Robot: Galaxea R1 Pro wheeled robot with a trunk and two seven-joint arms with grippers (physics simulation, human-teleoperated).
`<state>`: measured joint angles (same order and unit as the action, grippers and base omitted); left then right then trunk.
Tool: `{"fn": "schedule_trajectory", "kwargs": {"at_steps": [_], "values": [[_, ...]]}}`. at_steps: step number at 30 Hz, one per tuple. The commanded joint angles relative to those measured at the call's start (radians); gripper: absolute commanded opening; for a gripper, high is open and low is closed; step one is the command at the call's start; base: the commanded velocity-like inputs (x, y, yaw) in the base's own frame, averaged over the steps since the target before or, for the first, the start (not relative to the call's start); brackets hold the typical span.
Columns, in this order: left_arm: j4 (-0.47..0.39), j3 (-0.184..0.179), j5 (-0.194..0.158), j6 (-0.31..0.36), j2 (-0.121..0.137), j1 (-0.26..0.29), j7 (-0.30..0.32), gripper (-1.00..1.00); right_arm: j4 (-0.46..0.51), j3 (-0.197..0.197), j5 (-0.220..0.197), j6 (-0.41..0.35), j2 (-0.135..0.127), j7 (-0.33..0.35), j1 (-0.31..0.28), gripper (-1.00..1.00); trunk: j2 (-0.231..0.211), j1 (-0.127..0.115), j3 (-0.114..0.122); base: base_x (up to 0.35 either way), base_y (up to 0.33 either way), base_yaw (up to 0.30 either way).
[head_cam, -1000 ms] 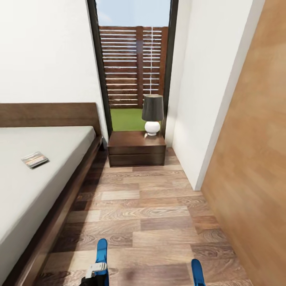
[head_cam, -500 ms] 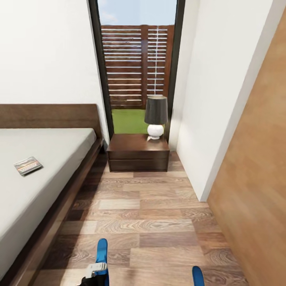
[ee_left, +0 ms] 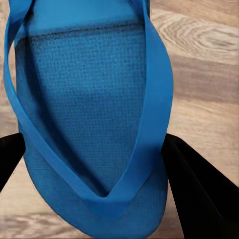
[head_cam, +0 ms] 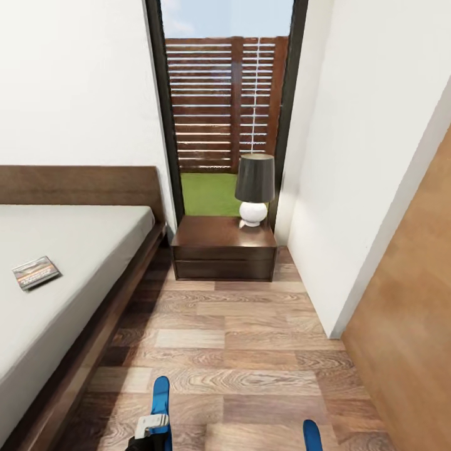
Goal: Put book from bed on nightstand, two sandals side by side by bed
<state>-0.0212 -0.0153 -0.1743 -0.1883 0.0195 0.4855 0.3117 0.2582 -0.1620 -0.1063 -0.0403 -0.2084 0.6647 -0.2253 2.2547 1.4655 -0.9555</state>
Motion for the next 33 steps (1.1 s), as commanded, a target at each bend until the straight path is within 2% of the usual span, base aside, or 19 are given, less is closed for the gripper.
{"fn": "schedule_trajectory", "kwargs": {"at_steps": [1,16,33], "values": [[0.001,-0.002,-0.008,-0.002,0.000,0.001,0.004,-1.00,0.000,0.000,-0.010,-0.004,0.000,0.004,0.000,-1.00,0.000,0.000,-0.001,0.315,-0.043,0.070],[0.001,-0.002,-0.008,-0.002,0.000,0.001,0.004,-1.00,0.000,0.000,-0.010,-0.004,0.000,0.004,0.000,-1.00,0.000,0.000,-0.001,0.300,-0.132,0.067],[0.001,-0.002,-0.008,-0.002,-0.001,0.001,0.004,-1.00,0.000,0.000,-0.010,-0.004,0.000,0.004,0.000,-1.00,0.000,0.000,-0.001,0.298,-0.156,0.006]]}}
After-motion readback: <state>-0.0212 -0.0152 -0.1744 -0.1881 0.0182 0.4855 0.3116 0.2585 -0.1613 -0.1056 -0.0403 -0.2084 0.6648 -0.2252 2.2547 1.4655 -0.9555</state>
